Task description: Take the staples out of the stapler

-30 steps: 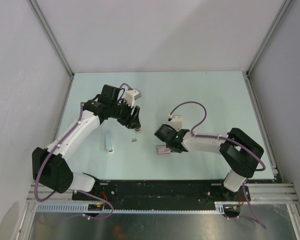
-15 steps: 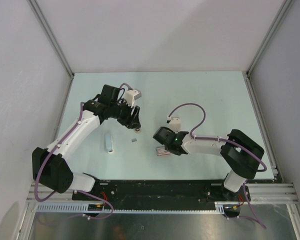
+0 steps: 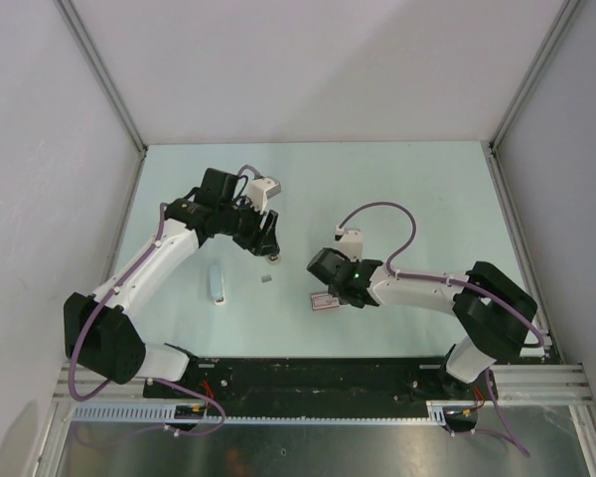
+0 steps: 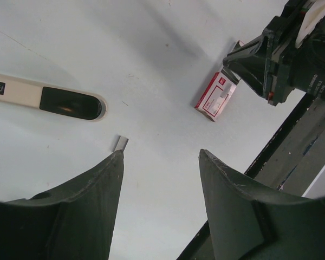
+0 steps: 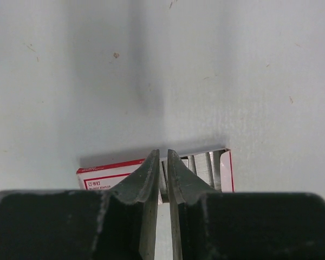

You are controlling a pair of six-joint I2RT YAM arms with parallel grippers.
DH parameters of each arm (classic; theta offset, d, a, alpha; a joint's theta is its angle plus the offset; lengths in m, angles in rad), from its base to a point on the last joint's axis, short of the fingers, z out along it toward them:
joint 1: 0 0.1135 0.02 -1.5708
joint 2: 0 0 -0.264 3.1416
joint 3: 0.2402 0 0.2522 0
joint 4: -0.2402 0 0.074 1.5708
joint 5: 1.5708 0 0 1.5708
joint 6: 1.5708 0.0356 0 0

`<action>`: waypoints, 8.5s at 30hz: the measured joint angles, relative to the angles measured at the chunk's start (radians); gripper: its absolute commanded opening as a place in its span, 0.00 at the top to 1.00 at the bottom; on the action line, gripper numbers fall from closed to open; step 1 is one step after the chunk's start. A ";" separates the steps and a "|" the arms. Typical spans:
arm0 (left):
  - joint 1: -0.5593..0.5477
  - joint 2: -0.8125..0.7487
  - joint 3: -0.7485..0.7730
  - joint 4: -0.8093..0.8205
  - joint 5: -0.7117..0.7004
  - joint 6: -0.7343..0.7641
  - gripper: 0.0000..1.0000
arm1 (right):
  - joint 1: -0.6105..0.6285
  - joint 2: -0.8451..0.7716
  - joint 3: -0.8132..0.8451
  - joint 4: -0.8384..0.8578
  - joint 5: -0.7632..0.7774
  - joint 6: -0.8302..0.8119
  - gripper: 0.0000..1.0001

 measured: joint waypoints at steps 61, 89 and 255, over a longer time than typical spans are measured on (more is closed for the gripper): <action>-0.165 0.379 -0.121 0.102 -0.338 0.417 0.54 | -0.304 -0.478 -0.084 -0.012 -0.109 -0.139 0.79; -0.171 0.214 -0.060 0.078 -0.246 0.352 0.86 | -0.317 -0.514 -0.086 0.050 -0.226 -0.193 0.70; -0.070 -0.077 -0.124 0.263 -0.060 -0.035 0.00 | -0.105 -0.130 -0.068 -0.112 -0.355 -0.306 1.00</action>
